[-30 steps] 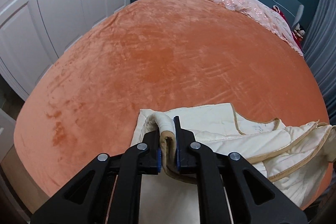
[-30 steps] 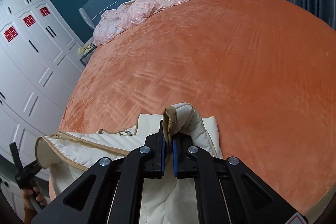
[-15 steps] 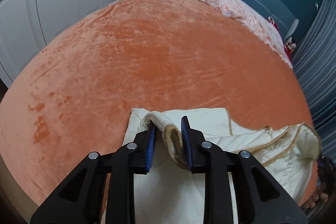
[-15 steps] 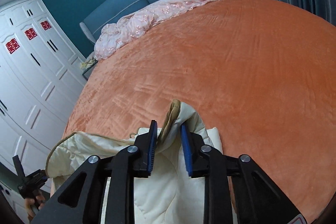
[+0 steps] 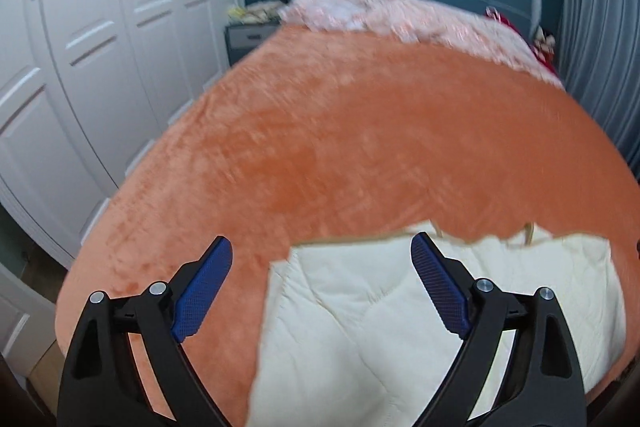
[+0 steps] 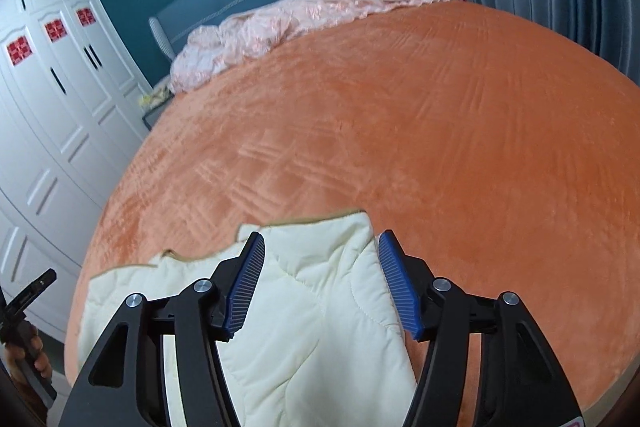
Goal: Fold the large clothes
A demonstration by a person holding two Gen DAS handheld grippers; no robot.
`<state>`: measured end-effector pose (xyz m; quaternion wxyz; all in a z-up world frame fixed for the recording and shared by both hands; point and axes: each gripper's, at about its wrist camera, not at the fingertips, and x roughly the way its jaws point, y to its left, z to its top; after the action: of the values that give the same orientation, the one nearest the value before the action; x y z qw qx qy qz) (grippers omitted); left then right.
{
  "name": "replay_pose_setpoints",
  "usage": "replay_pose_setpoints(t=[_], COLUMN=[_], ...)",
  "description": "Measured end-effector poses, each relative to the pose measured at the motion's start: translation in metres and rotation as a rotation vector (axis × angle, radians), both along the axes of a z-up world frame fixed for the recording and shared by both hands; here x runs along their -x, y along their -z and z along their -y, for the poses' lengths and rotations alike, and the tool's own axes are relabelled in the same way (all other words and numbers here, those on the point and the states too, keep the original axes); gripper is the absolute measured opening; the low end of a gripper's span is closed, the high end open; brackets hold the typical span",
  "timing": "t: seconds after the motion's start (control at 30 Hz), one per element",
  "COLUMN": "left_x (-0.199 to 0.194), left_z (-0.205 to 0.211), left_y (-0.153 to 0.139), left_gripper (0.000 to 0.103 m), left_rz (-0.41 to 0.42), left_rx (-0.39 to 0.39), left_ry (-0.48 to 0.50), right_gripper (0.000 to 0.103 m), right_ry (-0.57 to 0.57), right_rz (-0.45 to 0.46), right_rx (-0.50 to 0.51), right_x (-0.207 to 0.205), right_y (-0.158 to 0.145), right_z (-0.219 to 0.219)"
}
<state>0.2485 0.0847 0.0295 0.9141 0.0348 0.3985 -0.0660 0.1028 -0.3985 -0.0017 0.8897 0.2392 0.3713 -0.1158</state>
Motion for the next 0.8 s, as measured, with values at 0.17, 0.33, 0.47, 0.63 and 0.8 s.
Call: replay_pose_setpoints(t=[0.17, 0.33, 0.47, 0.63, 0.8], left_x=[-0.022, -0.043, -0.049, -0.039, -0.059], left_z=[-0.001, -0.031, -0.039, -0.03, -0.008], left_y=[0.043, 0.079, 0.095, 0.058, 0.072], left_gripper=[0.086, 0.084, 0.035, 0.012, 0.012], left_rz=[-0.14, -0.302, -0.364, -0.223, -0.233], left_rx=[0.029, 0.216, 0.302, 0.295, 0.197], left_ry=[-0.046, -0.099, -0.109, -0.073, -0.087], right_gripper=[0.062, 0.064, 0.026, 0.01, 0.009], right_ry=[-0.01, -0.015, -0.055, -0.04, 0.014], right_rz=[-0.094, -0.157, -0.161, 0.031, -0.072], right_rx=[0.038, -0.012, -0.035, -0.005, 0.004], right_x=[-0.028, -0.051, -0.062, -0.05, -0.066], right_y=[0.027, 0.056, 0.063, 0.013, 0.037], right_z=[0.002, 0.007, 0.001, -0.002, 0.012])
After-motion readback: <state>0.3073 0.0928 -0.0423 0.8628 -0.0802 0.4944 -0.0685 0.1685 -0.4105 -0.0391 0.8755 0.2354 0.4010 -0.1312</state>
